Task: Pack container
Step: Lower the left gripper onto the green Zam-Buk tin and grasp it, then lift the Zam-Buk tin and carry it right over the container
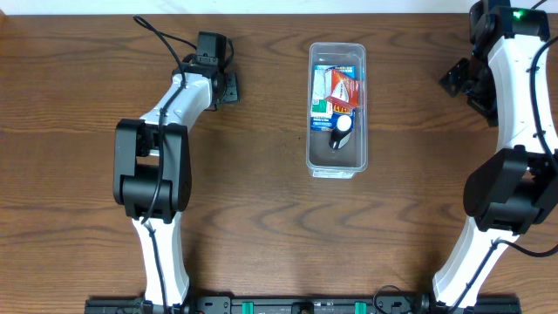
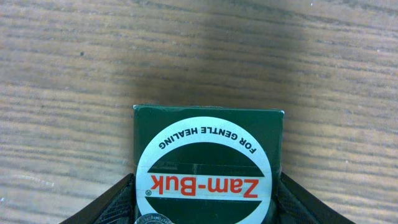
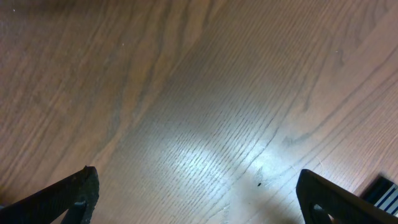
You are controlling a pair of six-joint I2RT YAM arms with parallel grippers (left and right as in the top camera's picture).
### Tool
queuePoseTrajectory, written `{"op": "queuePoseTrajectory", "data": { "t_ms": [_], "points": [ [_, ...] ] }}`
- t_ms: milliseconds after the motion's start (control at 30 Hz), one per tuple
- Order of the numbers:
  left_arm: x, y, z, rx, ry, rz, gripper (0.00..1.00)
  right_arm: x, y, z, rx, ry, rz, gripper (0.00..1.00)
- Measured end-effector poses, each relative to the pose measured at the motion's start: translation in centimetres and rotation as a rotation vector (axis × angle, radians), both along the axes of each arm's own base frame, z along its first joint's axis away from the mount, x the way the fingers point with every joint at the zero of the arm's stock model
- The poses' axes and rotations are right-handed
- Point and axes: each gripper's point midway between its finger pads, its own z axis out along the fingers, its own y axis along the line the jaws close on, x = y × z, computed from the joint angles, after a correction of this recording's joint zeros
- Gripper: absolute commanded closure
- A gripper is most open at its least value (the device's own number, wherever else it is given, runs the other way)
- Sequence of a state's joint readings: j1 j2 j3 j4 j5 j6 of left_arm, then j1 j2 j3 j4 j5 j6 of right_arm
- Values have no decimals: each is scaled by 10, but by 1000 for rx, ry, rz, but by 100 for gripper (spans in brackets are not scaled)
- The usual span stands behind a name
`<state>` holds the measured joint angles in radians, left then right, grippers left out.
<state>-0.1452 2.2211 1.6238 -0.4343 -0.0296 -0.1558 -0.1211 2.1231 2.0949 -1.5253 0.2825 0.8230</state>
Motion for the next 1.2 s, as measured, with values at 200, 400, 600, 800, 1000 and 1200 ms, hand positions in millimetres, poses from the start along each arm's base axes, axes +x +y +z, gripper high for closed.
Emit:
{"op": "queuePoseTrajectory", "data": {
  "t_ms": [200, 400, 600, 800, 1000, 1200],
  "points": [
    [-9, 1, 35, -3, -14, 0, 38, 0, 0, 0, 0, 0, 0, 1],
    [-36, 5, 119, -14, -74, 0, 38, 0, 0, 0, 0, 0, 0, 1],
    [-83, 4, 194, -68, -123, -13, 38, 0, 0, 0, 0, 0, 0, 1],
    [-133, -11, 241, -184, -134, -67, 38, 0, 0, 0, 0, 0, 0, 1],
    [-168, -32, 242, -301, -31, -126, 38, 0, 0, 0, 0, 0, 0, 1],
    [-187, -73, 240, -347, 24, -238, 38, 0, 0, 0, 0, 0, 0, 1]
  ]
}}
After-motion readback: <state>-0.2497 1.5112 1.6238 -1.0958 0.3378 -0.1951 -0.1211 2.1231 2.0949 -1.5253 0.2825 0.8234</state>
